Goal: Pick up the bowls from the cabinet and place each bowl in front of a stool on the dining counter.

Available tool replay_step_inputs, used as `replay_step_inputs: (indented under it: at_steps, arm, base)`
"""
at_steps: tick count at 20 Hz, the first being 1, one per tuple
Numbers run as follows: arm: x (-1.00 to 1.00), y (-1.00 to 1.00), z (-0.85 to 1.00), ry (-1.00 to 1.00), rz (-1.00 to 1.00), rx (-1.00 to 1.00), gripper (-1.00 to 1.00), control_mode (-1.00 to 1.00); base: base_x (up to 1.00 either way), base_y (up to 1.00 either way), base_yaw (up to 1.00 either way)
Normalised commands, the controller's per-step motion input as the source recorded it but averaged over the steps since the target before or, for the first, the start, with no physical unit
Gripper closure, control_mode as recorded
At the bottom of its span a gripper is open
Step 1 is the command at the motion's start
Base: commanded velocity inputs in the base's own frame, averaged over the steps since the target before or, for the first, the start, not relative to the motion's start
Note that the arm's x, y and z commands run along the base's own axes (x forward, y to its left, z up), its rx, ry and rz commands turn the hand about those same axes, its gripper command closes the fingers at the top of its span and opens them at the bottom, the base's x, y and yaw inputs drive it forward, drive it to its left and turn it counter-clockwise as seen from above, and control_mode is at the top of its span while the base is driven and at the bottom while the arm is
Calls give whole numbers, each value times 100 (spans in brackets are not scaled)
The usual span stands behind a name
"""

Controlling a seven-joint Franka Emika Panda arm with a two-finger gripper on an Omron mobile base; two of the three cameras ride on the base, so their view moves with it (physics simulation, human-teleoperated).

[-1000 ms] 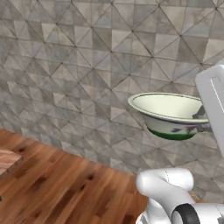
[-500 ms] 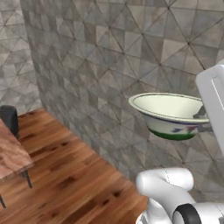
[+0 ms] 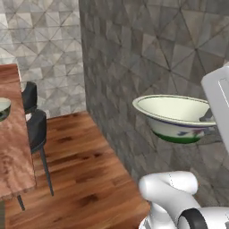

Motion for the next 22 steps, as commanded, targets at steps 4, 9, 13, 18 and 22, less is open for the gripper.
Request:
replay_step_inputs:
  at_steps: [4, 9, 13, 18, 22]
  arm:
    - [0, 0, 0, 0, 0, 0, 100, 100]
    - [0, 0, 0, 0, 0, 0, 100, 100]
    - [0, 0, 0, 0, 0, 0, 100, 100]
    - [0, 0, 0, 0, 0, 0, 100, 100]
    - [0, 0, 0, 0, 0, 0, 100, 100]
  base:
    - [100, -47, 50]
    - [100, -57, 45]
    - [100, -71, 41]
    - [100, -72, 40]
    - [100, -73, 40]
